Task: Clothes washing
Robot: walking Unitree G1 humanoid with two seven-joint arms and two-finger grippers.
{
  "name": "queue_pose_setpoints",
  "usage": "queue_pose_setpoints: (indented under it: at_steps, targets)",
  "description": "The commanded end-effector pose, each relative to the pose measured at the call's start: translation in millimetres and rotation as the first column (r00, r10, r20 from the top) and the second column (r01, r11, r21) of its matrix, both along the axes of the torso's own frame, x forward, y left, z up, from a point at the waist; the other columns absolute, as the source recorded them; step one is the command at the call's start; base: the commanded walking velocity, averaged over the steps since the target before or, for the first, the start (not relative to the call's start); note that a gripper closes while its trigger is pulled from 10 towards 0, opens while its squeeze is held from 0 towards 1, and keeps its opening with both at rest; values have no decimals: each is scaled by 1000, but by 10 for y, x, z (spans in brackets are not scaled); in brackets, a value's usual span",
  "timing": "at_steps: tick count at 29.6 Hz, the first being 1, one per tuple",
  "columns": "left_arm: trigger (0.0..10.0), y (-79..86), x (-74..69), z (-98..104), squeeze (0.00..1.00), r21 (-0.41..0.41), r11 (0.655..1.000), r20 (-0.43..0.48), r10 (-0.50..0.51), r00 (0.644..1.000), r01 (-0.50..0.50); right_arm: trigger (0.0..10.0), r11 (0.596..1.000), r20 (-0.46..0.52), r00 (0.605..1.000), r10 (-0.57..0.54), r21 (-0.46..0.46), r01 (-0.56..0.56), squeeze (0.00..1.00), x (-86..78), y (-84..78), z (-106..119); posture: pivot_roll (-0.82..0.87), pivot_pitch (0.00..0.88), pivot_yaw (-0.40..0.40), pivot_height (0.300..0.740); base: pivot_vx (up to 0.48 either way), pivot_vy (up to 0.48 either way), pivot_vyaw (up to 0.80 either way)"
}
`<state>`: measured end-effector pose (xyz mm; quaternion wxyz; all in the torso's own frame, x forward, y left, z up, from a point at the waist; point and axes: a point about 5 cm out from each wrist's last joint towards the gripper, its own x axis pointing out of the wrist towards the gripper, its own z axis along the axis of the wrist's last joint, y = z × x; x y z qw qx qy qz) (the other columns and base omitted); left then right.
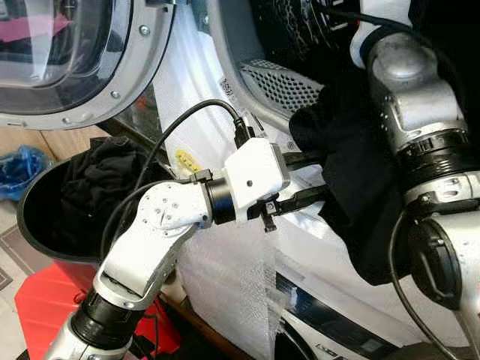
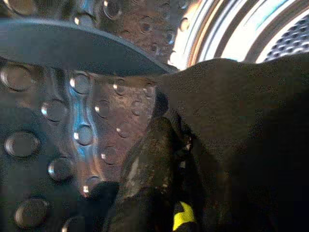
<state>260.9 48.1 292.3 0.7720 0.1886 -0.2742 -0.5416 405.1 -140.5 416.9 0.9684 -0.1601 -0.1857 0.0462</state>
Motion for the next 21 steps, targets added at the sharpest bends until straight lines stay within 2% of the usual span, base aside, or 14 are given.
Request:
queue_pose_setpoints:
  at_steps: [1,3,4,5,6,11,12,13,14,15,17,18,19,21]
  targets:
    - [10000,-54,-58,6,0,0,1000,11,-31,999,31,10000,999,8,1000,13,47,-13,1000,-46,-159,116,124,190,-130,740,0,0,0]
    - [10000,-59,-59,8,0,0,999,12,-32,999,32,10000,999,23,999,30,12,-30,1000,-83,-217,174,122,187,-128,740,0,0,0]
    - [10000,-61,-60,10,0,-2,999,12,-33,999,33,10000,998,43,999,32,-49,-30,604,-120,-277,230,122,187,-128,740,0,0,0]
    - [10000,-62,-60,11,0,-2,999,12,-33,999,33,10000,983,83,996,22,-185,-6,0,-191,-364,314,122,187,-128,740,0,0,0]
    - [10000,-65,-61,13,0,-3,999,12,-33,999,33,10000,928,130,991,2,-369,46,0,-296,-473,422,115,188,-126,740,0,0,0]
    - [10000,-77,-72,13,0,-4,999,11,-36,999,36,10000,903,155,987,53,-429,19,0,-477,-582,588,114,193,-133,740,0,0,0]
    - [10000,-81,-74,15,0,-5,999,11,-37,999,37,10000,930,110,963,247,-305,-204,0,-601,-540,636,114,193,-134,740,0,0,0]
    - [10000,-70,-66,12,0,-7,999,9,-33,999,33,10000,911,79,912,402,-135,-390,0,-701,-545,653,114,193,-134,740,0,0,0]
    - [10000,-70,-66,12,0,-7,999,9,-33,999,33,10000,911,79,912,402,-135,-390,0,-701,-545,653,114,193,-134,740,0,0,0]
    - [10000,-61,-63,6,0,-6,1000,8,-31,999,31,10000,882,44,882,470,11,-471,0,-715,-568,629,110,194,-137,740,0,0,0]
    - [10000,-57,-65,2,0,-6,1000,7,-30,1000,30,10000,866,13,871,490,108,-489,0,-685,-584,568,106,196,-135,740,0,0,0]
    - [10000,-56,-66,0,0,-5,1000,7,-30,1000,30,10000,858,-27,878,478,229,-460,0,-610,-620,481,105,197,-132,740,0,0,0]
    - [10000,-59,-66,0,0,-5,999,7,-31,999,31,10000,870,-65,905,420,312,-381,0,-517,-671,394,105,197,-132,740,0,0,0]
    - [10000,-69,-66,10,0,-8,999,5,-35,999,35,10000,848,-151,909,389,444,-289,0,-407,-726,181,101,199,-132,740,0,0,0]
